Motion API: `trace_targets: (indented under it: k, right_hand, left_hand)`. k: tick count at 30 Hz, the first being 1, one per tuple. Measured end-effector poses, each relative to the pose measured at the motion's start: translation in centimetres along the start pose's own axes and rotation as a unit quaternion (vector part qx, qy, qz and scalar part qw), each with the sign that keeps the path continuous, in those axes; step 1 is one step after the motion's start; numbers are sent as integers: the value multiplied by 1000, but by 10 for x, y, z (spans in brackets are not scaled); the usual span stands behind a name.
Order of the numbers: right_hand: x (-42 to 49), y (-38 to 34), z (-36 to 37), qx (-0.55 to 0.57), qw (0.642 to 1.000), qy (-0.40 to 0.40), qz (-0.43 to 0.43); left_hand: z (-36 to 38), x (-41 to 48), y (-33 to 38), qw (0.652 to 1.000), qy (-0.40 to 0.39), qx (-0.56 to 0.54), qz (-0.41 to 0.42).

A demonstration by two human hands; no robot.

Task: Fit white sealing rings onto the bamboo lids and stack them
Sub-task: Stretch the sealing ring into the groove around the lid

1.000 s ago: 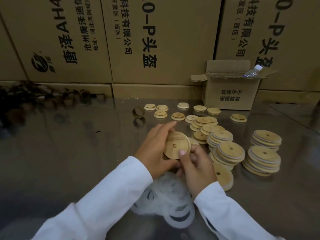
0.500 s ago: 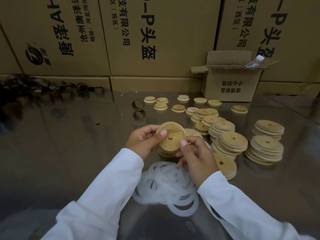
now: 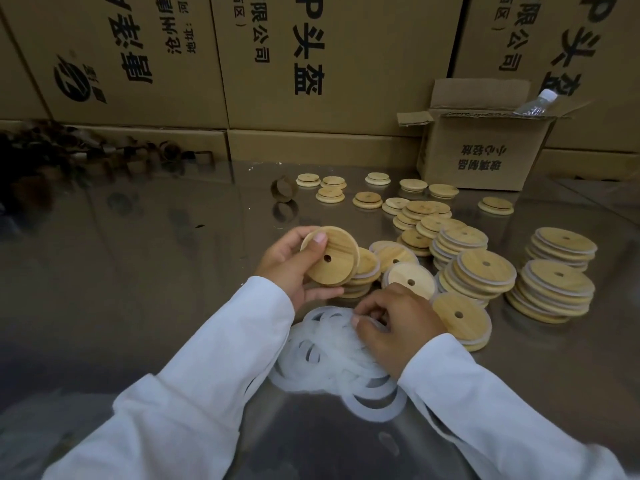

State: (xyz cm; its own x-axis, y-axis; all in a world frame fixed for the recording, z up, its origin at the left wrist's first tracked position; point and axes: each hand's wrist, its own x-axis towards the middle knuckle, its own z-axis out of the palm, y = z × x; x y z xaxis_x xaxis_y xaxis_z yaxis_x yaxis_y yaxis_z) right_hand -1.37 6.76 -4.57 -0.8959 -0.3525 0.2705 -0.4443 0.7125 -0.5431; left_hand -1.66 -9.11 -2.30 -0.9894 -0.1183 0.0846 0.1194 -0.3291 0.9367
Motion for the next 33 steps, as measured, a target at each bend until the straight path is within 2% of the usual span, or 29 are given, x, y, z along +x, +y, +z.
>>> trace_targets:
  k: [4, 7, 11, 15, 17, 21, 26, 33]
  right_hand:
    - [-1, -1, -3, 52, 998, 23, -4]
    - [-1, -6, -11, 148, 987, 62, -12]
    - [-1, -14, -27, 339, 936, 76, -49]
    - [1, -16, -31, 443, 883, 151, 21]
    - [1, -17, -30, 461, 866, 182, 58]
    - [1, -19, -29, 463, 860, 201, 73]
    - [1, -17, -28, 435, 872, 207, 85]
    - [1, -15, -27, 414, 879, 214, 102]
  left_hand:
    - [2, -1, 2, 1000, -12, -5, 6]
    - [3, -2, 4, 1000, -14, -14, 12]
    - [5, -6, 7, 999, -27, -28, 4]
    - [12, -9, 7, 998, -32, -24, -45]
    - [15, -12, 6, 996, -56, -2, -63]
    - [17, -18, 0, 988, -126, 85, -16]
    - [17, -18, -5, 988, -120, 93, 10]
    - [18, -19, -6, 989, -125, 83, 4]
